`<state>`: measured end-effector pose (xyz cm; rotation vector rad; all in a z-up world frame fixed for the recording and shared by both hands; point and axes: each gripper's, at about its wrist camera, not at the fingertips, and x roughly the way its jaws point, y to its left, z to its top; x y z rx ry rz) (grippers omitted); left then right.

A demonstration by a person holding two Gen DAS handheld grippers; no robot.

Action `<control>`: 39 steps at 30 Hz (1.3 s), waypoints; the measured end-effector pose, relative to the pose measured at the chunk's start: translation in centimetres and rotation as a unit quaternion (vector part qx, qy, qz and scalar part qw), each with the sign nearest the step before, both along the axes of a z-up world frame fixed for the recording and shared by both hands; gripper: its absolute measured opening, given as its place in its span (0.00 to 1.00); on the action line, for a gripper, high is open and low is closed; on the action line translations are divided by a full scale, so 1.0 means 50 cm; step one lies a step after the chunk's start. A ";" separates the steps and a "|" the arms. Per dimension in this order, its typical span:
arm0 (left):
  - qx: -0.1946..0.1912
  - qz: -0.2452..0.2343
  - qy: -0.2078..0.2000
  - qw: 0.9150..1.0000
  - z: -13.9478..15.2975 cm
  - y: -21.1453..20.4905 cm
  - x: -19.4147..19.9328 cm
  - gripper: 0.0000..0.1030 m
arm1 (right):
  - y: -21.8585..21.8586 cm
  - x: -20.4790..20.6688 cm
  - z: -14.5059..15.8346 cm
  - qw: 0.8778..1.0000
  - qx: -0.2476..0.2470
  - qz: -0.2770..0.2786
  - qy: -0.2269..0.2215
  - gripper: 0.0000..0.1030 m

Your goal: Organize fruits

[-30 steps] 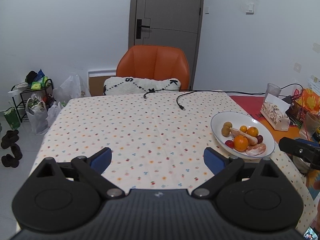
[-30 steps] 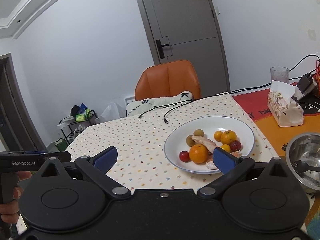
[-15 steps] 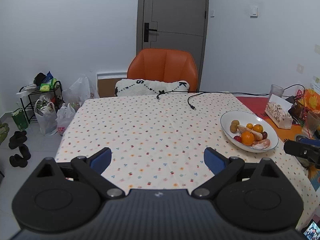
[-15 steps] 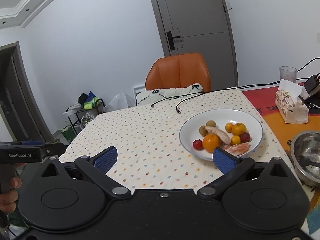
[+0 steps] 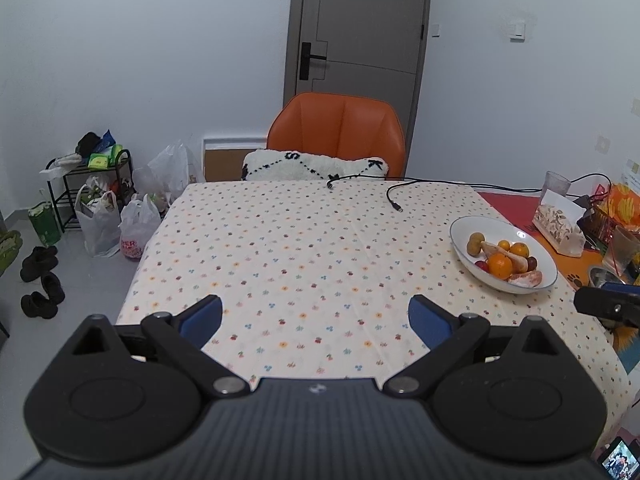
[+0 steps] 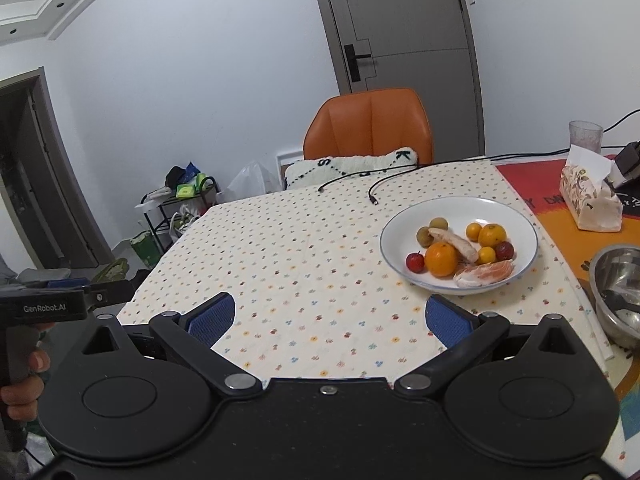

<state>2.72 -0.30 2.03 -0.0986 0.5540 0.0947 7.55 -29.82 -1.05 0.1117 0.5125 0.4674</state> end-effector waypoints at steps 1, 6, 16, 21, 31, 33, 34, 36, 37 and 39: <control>-0.001 -0.001 0.001 1.000 -0.002 0.003 -0.002 0.96 | 0.001 -0.002 0.001 1.000 -0.001 -0.001 0.001 1.00; -0.004 -0.006 0.002 1.000 -0.005 0.011 -0.010 0.96 | 0.005 -0.012 0.004 1.000 -0.007 -0.001 0.002 1.00; -0.006 -0.009 0.009 1.000 -0.017 0.013 -0.011 0.96 | 0.013 -0.017 0.006 1.000 -0.012 0.006 0.003 1.00; -0.003 -0.015 0.012 1.000 -0.020 0.006 -0.010 0.96 | 0.018 -0.016 0.001 1.000 -0.013 0.010 0.007 1.00; 0.000 -0.027 0.019 0.999 -0.029 -0.003 -0.011 0.96 | 0.020 -0.016 -0.002 1.000 -0.012 0.014 0.008 1.00; 0.000 -0.028 0.020 0.999 -0.031 -0.002 -0.010 0.96 | 0.020 -0.016 -0.003 1.000 -0.012 0.013 0.008 1.00; 0.000 -0.028 0.020 0.999 -0.032 -0.002 -0.010 0.96 | 0.020 -0.016 -0.003 1.000 -0.012 0.013 0.008 1.00; 0.000 -0.027 0.021 0.999 -0.032 -0.002 -0.010 0.96 | 0.020 -0.015 -0.004 1.000 -0.011 0.014 0.009 1.00; 0.000 -0.027 0.021 0.999 -0.033 -0.002 -0.010 0.96 | 0.020 -0.014 -0.004 1.000 -0.012 0.013 0.009 1.00; 0.000 -0.028 0.021 0.999 -0.032 -0.001 -0.011 0.96 | 0.020 -0.014 -0.004 1.000 -0.013 0.011 0.007 1.00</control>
